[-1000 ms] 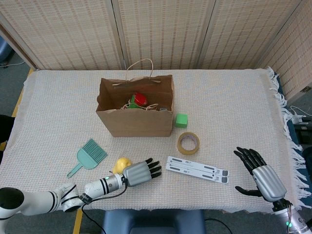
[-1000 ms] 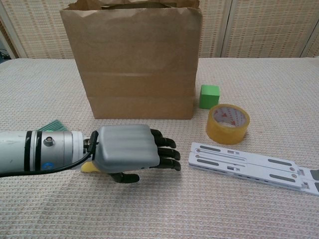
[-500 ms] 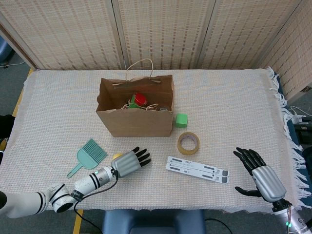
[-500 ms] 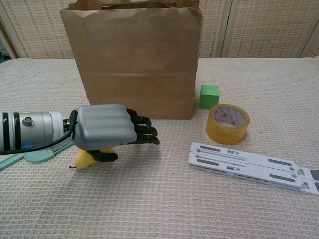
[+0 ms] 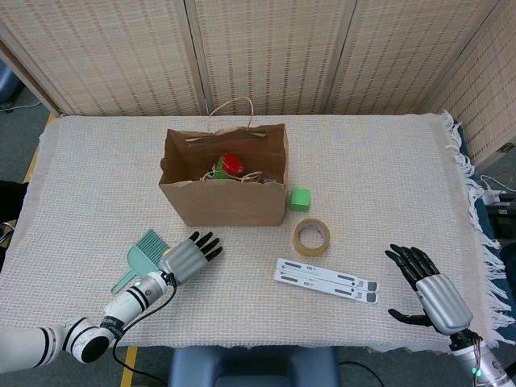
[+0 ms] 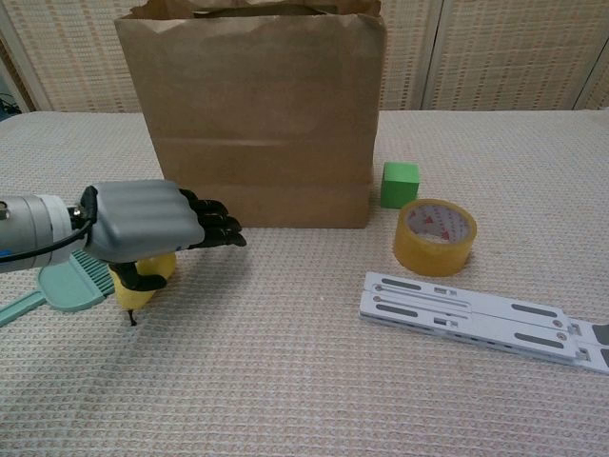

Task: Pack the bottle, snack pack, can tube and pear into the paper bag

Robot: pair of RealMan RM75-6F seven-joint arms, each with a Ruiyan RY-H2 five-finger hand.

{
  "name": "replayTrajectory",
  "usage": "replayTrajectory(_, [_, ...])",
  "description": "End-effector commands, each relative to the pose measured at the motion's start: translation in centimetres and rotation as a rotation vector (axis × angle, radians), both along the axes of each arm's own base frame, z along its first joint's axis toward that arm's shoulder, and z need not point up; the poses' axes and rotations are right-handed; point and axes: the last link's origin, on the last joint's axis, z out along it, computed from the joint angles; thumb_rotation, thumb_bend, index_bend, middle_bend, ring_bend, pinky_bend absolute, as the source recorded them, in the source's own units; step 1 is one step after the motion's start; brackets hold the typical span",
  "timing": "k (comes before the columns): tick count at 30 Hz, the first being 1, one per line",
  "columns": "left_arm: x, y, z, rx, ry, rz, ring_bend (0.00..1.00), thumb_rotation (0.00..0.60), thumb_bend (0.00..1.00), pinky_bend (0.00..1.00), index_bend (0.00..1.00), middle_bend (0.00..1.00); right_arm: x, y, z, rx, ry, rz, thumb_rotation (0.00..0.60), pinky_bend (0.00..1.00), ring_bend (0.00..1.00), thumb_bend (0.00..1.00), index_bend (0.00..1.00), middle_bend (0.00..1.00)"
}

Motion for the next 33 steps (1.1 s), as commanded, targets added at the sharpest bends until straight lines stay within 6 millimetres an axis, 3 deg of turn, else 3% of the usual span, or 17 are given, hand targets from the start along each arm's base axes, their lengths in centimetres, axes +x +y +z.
replayTrajectory(1, [-0.7,-0.5,0.9,0.028,0.031,0.055,0.00,0.600,0.35,0.19,0.00,0.00,0.0,0.0,0.0,0.000,0.001,0.001,0.600,0.00,0.00,0.03,0.00,0.00])
replayTrajectory(18, [-1.8,-0.7,3.4,0.089,0.153,0.192,0.00,0.600,0.33,0.13,0.00,0.00,0.0,0.1,0.0,0.003,0.002,0.003,0.600,0.00,0.00,0.03,0.00,0.00])
replayTrajectory(33, [-1.9,-1.9,2.7,0.026,0.122,0.212,0.00,0.600,0.33,0.18,0.00,0.00,0.0,0.0,-0.1,0.008,0.007,-0.002,0.600,0.00,0.00,0.03,0.00,0.00])
